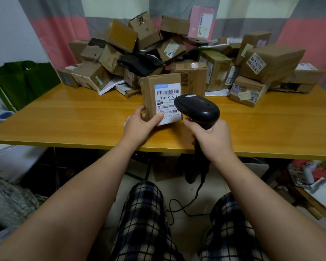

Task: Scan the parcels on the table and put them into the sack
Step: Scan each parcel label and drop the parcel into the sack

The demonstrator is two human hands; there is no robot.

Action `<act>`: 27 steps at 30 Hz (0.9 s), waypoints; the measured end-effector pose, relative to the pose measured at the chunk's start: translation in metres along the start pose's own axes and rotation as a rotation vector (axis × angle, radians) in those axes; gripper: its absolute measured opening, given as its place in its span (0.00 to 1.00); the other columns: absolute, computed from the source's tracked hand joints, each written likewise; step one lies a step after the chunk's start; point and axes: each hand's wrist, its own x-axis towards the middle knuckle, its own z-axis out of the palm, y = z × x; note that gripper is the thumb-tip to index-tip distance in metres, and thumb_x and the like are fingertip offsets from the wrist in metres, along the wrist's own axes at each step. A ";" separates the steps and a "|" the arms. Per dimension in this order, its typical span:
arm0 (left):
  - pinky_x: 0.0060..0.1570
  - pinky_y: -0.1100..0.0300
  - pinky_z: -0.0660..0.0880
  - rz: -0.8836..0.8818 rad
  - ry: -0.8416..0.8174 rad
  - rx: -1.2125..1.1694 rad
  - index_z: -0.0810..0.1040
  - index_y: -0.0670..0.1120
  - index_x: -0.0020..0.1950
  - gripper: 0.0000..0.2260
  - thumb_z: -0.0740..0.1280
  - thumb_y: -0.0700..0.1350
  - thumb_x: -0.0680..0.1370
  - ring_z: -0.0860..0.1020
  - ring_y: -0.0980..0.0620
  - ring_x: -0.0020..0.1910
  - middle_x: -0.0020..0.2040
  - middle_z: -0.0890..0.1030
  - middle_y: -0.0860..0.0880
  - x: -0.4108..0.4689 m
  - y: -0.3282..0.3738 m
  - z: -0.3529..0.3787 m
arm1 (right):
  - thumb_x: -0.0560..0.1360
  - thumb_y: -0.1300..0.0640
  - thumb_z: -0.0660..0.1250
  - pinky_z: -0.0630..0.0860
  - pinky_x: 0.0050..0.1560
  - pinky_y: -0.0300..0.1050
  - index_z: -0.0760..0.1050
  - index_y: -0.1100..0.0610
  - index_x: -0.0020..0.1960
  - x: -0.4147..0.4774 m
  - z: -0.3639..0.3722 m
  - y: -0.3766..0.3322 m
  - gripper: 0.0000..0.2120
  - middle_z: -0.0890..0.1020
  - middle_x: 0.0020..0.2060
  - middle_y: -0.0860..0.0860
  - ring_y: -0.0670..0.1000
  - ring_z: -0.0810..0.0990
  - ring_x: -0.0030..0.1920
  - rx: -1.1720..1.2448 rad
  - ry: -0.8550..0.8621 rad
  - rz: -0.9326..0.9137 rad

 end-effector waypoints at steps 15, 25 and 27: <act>0.61 0.50 0.73 -0.313 0.712 -0.150 0.65 0.53 0.63 0.38 0.71 0.66 0.57 0.76 0.52 0.56 0.55 0.78 0.52 -0.185 -0.088 -0.130 | 0.69 0.54 0.76 0.72 0.40 0.34 0.79 0.49 0.42 -0.061 0.162 -0.021 0.07 0.81 0.34 0.40 0.40 0.80 0.39 0.132 -0.656 0.036; 0.61 0.52 0.70 -0.869 1.073 -0.009 0.65 0.50 0.66 0.43 0.72 0.69 0.58 0.74 0.43 0.62 0.60 0.76 0.47 -0.307 -0.176 -0.213 | 0.70 0.53 0.76 0.67 0.64 0.41 0.74 0.57 0.65 -0.137 0.290 -0.001 0.26 0.71 0.66 0.55 0.54 0.71 0.67 -0.132 -1.027 -0.046; 0.62 0.50 0.69 -0.994 0.995 0.061 0.66 0.49 0.67 0.42 0.74 0.68 0.61 0.73 0.41 0.63 0.61 0.76 0.44 -0.312 -0.199 -0.218 | 0.69 0.49 0.76 0.65 0.70 0.46 0.68 0.55 0.71 -0.146 0.310 0.007 0.34 0.65 0.71 0.55 0.54 0.66 0.71 -0.223 -1.089 -0.037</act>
